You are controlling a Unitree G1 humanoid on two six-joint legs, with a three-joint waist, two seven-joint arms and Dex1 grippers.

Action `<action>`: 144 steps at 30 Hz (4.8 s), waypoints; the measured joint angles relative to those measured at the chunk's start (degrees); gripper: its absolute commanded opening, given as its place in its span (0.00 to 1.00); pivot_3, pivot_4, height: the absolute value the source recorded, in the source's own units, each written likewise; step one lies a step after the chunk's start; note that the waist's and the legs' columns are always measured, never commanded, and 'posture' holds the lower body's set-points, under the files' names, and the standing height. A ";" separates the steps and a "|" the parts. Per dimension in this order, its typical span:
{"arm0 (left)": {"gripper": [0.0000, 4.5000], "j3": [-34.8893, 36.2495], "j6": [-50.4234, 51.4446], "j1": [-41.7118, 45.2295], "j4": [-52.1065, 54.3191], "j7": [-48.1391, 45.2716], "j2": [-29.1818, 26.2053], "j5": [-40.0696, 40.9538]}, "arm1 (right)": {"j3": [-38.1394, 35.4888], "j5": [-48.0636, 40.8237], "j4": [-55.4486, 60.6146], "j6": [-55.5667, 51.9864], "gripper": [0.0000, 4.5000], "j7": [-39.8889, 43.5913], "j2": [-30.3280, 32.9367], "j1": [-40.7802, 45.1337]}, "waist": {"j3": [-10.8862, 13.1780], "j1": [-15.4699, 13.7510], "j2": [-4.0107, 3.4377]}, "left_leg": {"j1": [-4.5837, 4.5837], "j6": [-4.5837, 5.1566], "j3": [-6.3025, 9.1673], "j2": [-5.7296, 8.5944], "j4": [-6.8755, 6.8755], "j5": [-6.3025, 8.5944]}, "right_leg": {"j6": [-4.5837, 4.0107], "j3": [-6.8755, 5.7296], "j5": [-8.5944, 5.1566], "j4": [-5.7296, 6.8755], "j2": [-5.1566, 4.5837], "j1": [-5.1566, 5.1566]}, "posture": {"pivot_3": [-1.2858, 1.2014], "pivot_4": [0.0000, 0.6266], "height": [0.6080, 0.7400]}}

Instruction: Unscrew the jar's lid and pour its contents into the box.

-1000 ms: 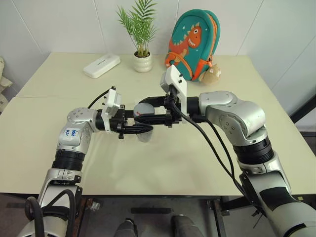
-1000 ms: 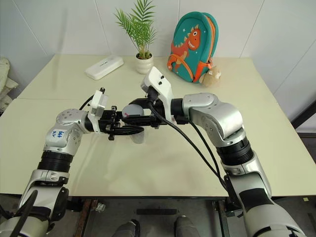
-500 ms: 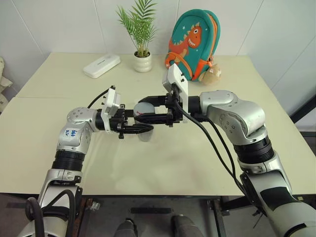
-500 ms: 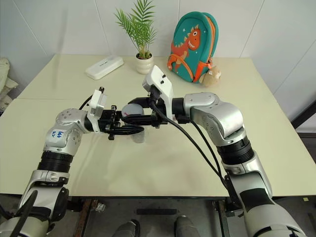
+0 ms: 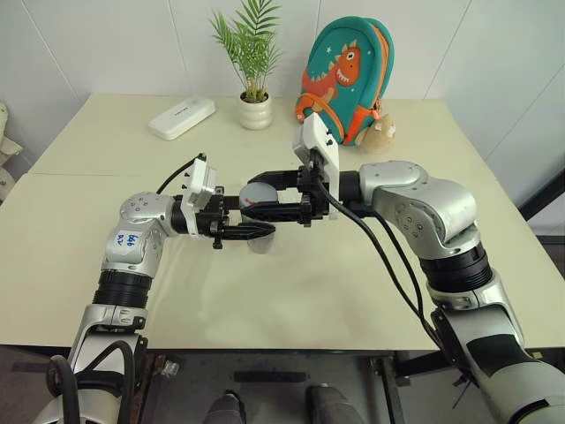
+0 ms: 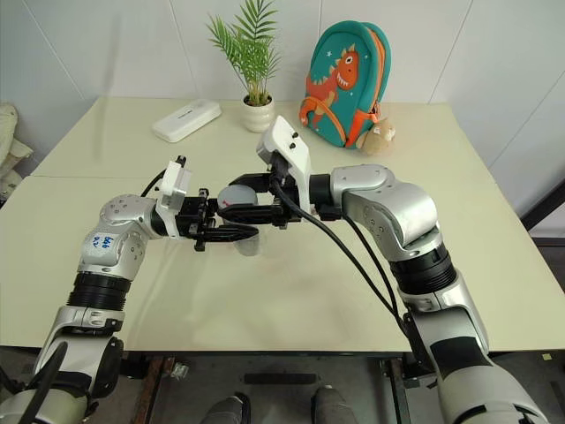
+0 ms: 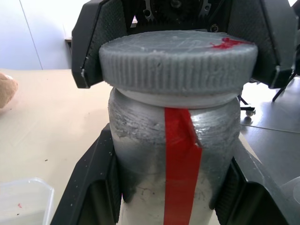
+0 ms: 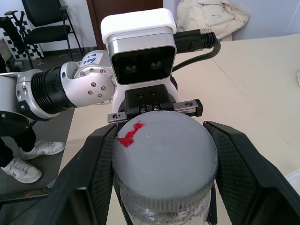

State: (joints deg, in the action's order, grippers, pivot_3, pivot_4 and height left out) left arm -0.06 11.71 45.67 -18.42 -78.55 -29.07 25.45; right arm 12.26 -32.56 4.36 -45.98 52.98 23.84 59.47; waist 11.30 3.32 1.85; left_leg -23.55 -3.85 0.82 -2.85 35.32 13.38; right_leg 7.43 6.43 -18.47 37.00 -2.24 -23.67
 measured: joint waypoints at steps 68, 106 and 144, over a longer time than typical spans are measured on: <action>0.44 -8.23 -52.42 28.86 -50.96 41.00 -8.31 -40.39 | -25.77 -4.97 17.45 2.41 1.00 -4.95 15.46 -39.17 | 0.21 -0.82 -0.12 | -0.21 0.03 -0.01 0.06 0.32 0.02 | 0.26 0.06 -0.01 -0.09 0.04 0.03 | 0.52 0.24 1.00; 0.44 -75.13 -22.76 44.69 -60.98 130.73 7.72 -114.80 | -28.10 -14.67 20.18 -4.01 1.00 -10.85 23.25 -35.22 | 0.46 -3.41 0.31 | -0.64 0.09 -0.02 0.15 0.72 0.10 | 0.49 0.17 0.10 -0.09 0.06 -0.16 | 0.52 0.24 1.00; 0.60 14.22 -21.51 8.56 -40.56 53.88 4.28 -16.87 | -16.89 -6.80 4.12 4.48 1.00 5.52 22.95 -22.17 | 0.43 -2.85 0.27 | -0.54 0.17 0.08 0.13 1.75 -0.06 | 0.52 0.12 0.39 0.76 0.05 -0.03 | 0.52 0.24 1.00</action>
State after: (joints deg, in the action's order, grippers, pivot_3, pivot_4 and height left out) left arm 14.15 -9.79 54.23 -58.98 -24.67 -24.79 8.58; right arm -4.63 -39.36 8.47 -41.50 58.50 46.79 37.30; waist 11.73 0.47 2.11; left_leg -24.09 -3.68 0.90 -2.71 37.07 13.31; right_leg 7.96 6.55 -18.08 37.76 -2.19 -23.69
